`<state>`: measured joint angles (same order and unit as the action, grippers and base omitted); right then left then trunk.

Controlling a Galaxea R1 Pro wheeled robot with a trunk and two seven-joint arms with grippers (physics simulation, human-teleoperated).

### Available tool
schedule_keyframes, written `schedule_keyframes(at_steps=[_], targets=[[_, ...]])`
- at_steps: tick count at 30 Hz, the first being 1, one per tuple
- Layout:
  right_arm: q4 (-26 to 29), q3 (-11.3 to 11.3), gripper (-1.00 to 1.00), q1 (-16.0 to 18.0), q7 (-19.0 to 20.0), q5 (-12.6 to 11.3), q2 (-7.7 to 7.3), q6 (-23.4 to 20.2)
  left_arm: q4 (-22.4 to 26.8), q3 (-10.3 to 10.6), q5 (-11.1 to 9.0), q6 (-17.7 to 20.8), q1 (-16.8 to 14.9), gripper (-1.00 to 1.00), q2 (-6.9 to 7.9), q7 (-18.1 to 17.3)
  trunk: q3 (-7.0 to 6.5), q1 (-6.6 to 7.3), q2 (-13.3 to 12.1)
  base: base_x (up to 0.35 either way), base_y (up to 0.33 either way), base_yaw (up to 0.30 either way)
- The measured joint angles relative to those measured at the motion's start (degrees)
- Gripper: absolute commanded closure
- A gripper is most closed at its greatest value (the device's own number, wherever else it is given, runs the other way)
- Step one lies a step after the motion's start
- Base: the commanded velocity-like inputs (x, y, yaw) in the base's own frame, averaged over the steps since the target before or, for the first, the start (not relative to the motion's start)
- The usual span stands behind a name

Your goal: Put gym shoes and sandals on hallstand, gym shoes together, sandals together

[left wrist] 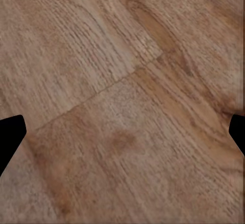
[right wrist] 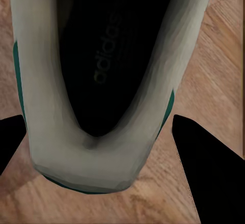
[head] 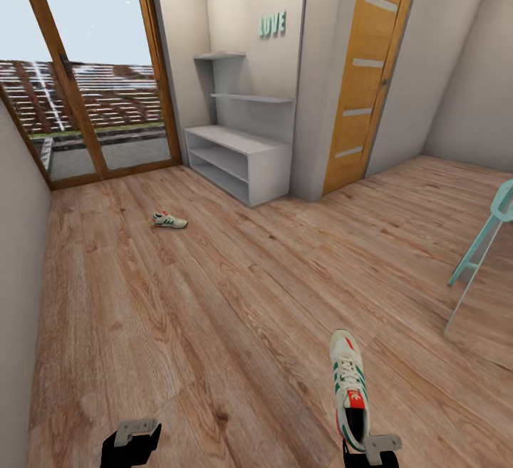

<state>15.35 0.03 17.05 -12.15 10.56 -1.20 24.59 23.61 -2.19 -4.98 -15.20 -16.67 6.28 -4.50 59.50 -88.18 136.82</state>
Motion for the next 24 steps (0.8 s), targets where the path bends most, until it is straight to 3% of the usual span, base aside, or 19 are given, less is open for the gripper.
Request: schedule_keyframes(at_steps=[9, 17, 24], targets=[[0.1, -2.9, 1.0, 0.0, -0.3, 0.0, -0.22, 0.0, 0.0, 0.0, 0.0, 0.0, 0.0, -1.0, 0.06, 0.0, -1.62, 1.98, -3.6, 0.0, 0.0, 0.0], [-0.1, -4.1, 1.0, 0.0, -0.2, 0.1, -0.46, -0.2, 0.0, 0.0, 0.2, -0.1, 0.1, -1.0, -0.01, 0.0, -1.62, 1.99, -3.6, 0.019, 0.0, 0.0], [-0.1, -4.2, 1.0, 0.0, -0.2, 0.1, -0.33, -0.2, 0.0, 0.0, 0.2, 0.0, 0.2, -1.0, -0.11, 0.0, -1.62, 2.02, -3.6, 0.27, -0.031, 0.007]])
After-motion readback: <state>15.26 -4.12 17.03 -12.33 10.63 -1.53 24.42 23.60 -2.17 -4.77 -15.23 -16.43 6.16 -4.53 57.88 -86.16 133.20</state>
